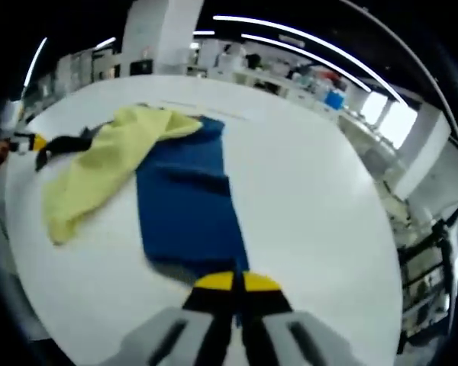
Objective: Fold the garment on the visible template until the final outline fits inside the template.
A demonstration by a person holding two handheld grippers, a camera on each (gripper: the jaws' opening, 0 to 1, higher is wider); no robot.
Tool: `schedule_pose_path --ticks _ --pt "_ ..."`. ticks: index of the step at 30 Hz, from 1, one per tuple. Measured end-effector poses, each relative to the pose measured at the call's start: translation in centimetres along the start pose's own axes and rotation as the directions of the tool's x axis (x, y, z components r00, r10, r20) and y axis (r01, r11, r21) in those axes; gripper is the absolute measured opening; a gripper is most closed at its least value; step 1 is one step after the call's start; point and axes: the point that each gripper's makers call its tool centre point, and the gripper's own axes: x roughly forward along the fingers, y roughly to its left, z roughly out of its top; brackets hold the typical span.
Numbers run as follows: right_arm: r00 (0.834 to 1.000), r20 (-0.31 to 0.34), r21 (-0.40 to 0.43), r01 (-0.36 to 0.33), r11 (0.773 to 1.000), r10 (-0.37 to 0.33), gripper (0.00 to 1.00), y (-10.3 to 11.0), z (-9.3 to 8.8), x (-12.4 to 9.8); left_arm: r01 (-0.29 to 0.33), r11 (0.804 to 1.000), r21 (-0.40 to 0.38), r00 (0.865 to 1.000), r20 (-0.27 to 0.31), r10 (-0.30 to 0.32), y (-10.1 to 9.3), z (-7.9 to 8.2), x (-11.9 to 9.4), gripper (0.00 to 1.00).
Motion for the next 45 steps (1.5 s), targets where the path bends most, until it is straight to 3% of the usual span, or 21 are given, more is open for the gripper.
schedule_pose_path --ticks 5,13,24,36,45 --pt "0.999 0.021 0.009 0.046 0.999 -0.046 0.00 -3.1 0.7 0.7 -0.023 1.000 0.007 1.000 0.002 0.023 1.0 0.1 0.4 0.00" --pt "0.996 -0.012 -0.003 0.085 0.996 -0.085 0.00 -6.0 -0.1 2.0 -0.061 0.997 0.040 0.998 -0.026 0.062 2.9 -0.7 1.1 0.00" --pt "0.993 -0.019 -0.010 0.118 0.993 -0.119 0.00 -8.9 0.2 3.0 -0.097 0.992 0.085 0.993 -0.058 0.102 4.7 -1.2 2.2 0.00" --pt "0.987 -0.039 0.029 0.160 0.987 -0.159 0.00 -11.5 -0.9 2.8 -0.143 0.979 0.144 0.983 -0.099 0.158 7.2 -2.5 2.1 0.00" --pt "0.984 -0.048 0.034 0.176 0.984 -0.174 0.00 -12.4 -1.3 2.5 -0.154 0.968 0.198 0.978 -0.108 0.178 8.5 -2.0 2.5 0.00"
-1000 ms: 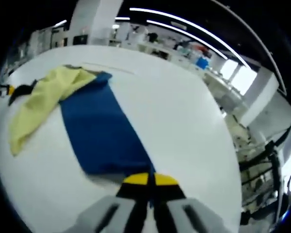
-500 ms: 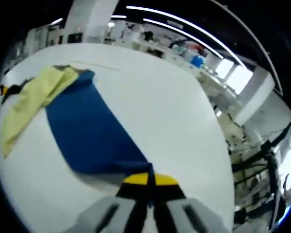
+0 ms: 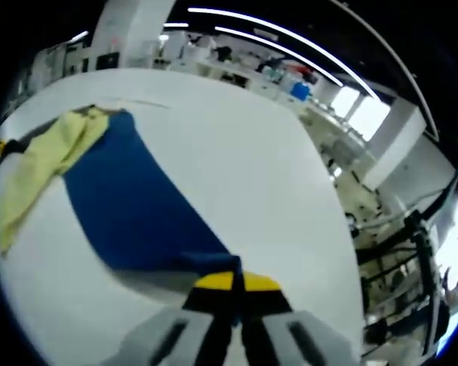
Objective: Fold the garment on the visible template until the final outline fits inside the template.
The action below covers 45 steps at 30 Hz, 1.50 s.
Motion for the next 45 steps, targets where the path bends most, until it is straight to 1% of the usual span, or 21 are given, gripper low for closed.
schedule_pose_path --ticks 7,11,12,15,20,23,26,27,33,35,36,37,39,41,42,44,45 --pt "1.000 0.004 -0.006 0.006 1.000 -0.006 0.00 -0.9 0.0 0.2 -0.011 0.999 0.048 1.000 -0.010 0.011 1.3 0.5 1.0 0.00" --pt "1.000 0.003 -0.006 0.014 1.000 -0.014 0.00 -1.2 0.1 0.3 -0.028 0.999 0.045 0.999 -0.019 0.029 2.3 0.9 1.3 0.00" --pt "1.000 0.005 -0.010 0.014 1.000 -0.014 0.00 -1.2 0.1 0.3 -0.033 0.998 0.044 0.999 -0.021 0.034 2.8 0.9 1.6 0.00" --pt "1.000 0.005 -0.019 0.017 1.000 -0.017 0.00 -1.5 0.4 0.7 -0.044 0.998 0.044 0.999 -0.027 0.045 3.4 1.0 1.9 0.00" --pt "1.000 -0.005 -0.012 0.024 1.000 -0.025 0.00 -2.1 0.3 1.0 -0.058 0.997 0.052 0.997 -0.045 0.061 3.8 0.7 2.0 0.00" --pt "0.999 -0.016 -0.013 0.030 0.999 -0.030 0.00 -2.8 0.1 1.4 -0.067 0.996 0.064 0.996 -0.057 0.071 4.2 0.5 2.0 0.00" --pt "0.999 -0.019 -0.013 0.032 0.999 -0.033 0.00 -3.0 0.1 1.5 -0.069 0.996 0.056 0.996 -0.061 0.072 4.7 0.7 2.5 0.00" --pt "0.999 -0.018 -0.016 0.032 0.999 -0.033 0.00 -3.3 0.2 1.8 -0.068 0.996 0.053 0.995 -0.064 0.072 4.8 0.7 2.6 0.00" --pt "0.999 -0.037 -0.004 0.029 1.000 -0.029 0.00 -3.1 -0.3 1.9 -0.073 0.996 0.052 0.994 -0.073 0.077 4.9 0.4 2.7 0.00" --pt "0.999 -0.046 -0.006 0.015 1.000 -0.015 0.00 -2.8 -0.5 1.8 -0.066 0.996 0.059 0.995 -0.069 0.070 4.7 0.4 2.6 0.00" --pt "0.999 -0.047 -0.001 0.013 1.000 -0.013 0.00 -2.8 -0.6 1.9 -0.067 0.995 0.073 0.995 -0.065 0.072 4.7 0.5 2.7 0.00" --pt "0.999 -0.050 0.007 0.009 1.000 -0.008 0.00 -2.7 -0.7 1.9 -0.066 0.995 0.071 0.996 -0.062 0.070 4.6 0.6 2.7 0.00" --pt "0.998 -0.056 0.045 -0.005 0.999 0.008 0.00 -2.3 -1.0 1.9 -0.062 0.997 0.043 0.996 -0.058 0.065 4.4 0.4 2.4 0.00" --pt "0.999 -0.051 0.045 -0.005 0.999 0.007 0.00 -2.4 -0.9 1.8 -0.060 0.998 0.013 0.997 -0.043 0.060 4.3 0.6 2.1 0.00" --pt "0.999 -0.050 0.046 -0.005 0.999 0.007 0.00 -2.4 -0.9 1.8 -0.059 0.998 0.006 0.997 -0.039 0.060 4.2 0.7 1.8 0.00" --pt "0.999 -0.038 0.053 -0.003 0.999 0.005 0.00 -2.3 -0.7 1.3 -0.049 0.999 0.005 0.999 -0.013 0.049 3.7 1.1 1.5 0.00" --pt "0.999 -0.033 0.058 -0.004 0.998 0.006 0.03 -2.3 -0.6 1.4 -0.040 0.999 0.003 0.999 -0.002 0.040 3.4 1.3 1.4 0.00"
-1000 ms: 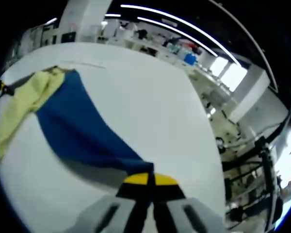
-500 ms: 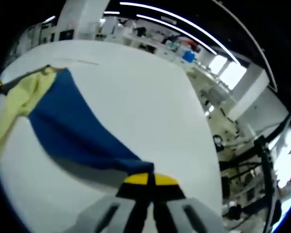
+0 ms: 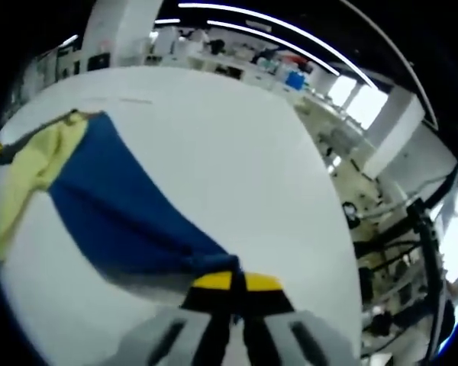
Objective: Fold the garment on the visible template until the final outline fits inside the template.
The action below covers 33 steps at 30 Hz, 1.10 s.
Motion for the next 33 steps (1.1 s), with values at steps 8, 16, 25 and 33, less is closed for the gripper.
schedule_pose_path --ticks 8,16,25,33 --pt "0.996 0.067 0.117 -0.069 0.991 0.061 0.36 1.5 0.8 -1.8 0.141 0.984 -0.107 0.984 0.128 -0.127 -4.1 2.1 -1.5 0.28" --pt "0.971 0.141 0.152 -0.215 0.965 0.195 0.62 5.0 2.5 -3.2 0.196 0.979 -0.054 0.965 0.190 -0.183 -7.8 3.4 -3.4 0.40" --pt "0.918 0.195 0.077 -0.367 0.927 0.347 0.90 9.7 4.2 -5.3 0.296 0.953 -0.059 0.927 0.257 -0.272 -11.4 4.8 -5.5 0.59" --pt "0.859 0.233 0.010 -0.471 0.882 0.455 0.99 13.2 5.2 -7.7 0.401 0.916 -0.021 0.879 0.292 -0.378 -16.3 6.4 -8.2 0.71"
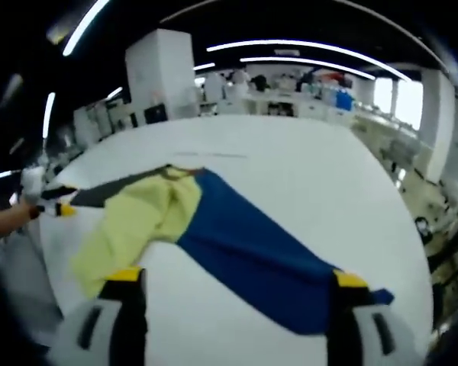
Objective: Fold the garment on the visible template until the final outline fits inside the template.
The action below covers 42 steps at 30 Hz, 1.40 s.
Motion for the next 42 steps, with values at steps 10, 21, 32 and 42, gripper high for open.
schedule_pose_path --ticks 10,21,32,42 --pt "0.990 0.051 -0.085 -0.129 0.988 0.134 0.99 5.6 0.6 -1.8 0.123 0.992 0.017 0.992 0.023 -0.123 -5.8 1.3 0.2 0.78" --pt "0.974 0.036 -0.181 -0.216 0.959 0.226 0.99 10.1 -0.1 -2.6 0.230 0.971 0.061 0.972 0.033 -0.232 -12.7 3.0 0.7 0.78" --pt "0.969 0.034 -0.198 -0.233 0.952 0.244 0.99 12.4 -1.7 -3.4 0.323 0.934 0.152 0.944 0.019 -0.329 -19.1 4.3 1.8 0.71" --pt "0.967 0.022 -0.233 -0.240 0.942 0.252 0.99 13.6 -2.6 -3.7 0.387 0.892 0.233 0.921 -0.054 -0.385 -23.9 3.2 3.1 0.60"
